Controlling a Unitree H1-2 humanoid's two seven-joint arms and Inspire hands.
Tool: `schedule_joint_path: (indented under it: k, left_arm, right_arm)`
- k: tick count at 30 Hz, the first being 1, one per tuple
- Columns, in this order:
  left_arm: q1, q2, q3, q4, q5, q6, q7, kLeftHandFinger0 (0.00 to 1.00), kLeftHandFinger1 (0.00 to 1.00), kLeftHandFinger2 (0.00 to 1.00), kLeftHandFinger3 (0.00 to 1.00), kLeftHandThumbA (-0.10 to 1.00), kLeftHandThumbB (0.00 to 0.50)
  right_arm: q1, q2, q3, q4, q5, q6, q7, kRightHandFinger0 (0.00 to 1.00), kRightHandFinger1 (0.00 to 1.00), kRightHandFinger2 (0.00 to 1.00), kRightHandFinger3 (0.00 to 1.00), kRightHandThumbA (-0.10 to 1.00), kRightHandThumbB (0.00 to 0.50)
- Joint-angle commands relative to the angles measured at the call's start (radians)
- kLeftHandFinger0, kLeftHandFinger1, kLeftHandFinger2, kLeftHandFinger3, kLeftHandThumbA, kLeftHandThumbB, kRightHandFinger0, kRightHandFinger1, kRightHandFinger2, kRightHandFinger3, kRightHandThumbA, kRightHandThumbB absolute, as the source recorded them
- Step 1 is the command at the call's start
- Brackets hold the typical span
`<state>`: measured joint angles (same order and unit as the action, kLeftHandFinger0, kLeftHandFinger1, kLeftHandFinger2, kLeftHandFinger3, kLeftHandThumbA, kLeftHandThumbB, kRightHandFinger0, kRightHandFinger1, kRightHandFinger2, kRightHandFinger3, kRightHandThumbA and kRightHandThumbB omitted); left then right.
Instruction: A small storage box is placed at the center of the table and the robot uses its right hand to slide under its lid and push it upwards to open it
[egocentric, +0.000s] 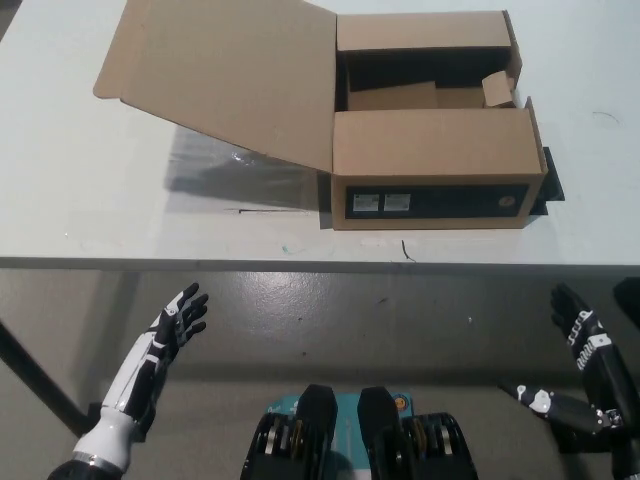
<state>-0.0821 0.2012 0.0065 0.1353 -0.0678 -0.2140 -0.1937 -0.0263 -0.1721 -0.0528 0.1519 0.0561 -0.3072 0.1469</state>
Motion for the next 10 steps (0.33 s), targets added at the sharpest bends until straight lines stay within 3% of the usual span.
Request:
schedule_joint_path:
  k: [1,10]
  left_arm:
    - [-0.023,0.016,0.002,-0.03,-0.018,-0.016,-0.018,1.0,1.0,1.0,1.0,1.0,0.28]
    - [-0.04,0.022,0.005,-0.016,-0.02,-0.018,-0.02,1.0,1.0,1.0,1.0,1.0,0.26]
  right_arm:
    - [-0.027,-0.015,0.002,0.001,-0.035,-0.068,-0.013,1.0,1.0,1.0,1.0,1.0,0.168]
    - [-0.053,-0.028,0.014,0.031,-0.021,-0.054,0.01,1.0,1.0,1.0,1.0,1.0,0.195]
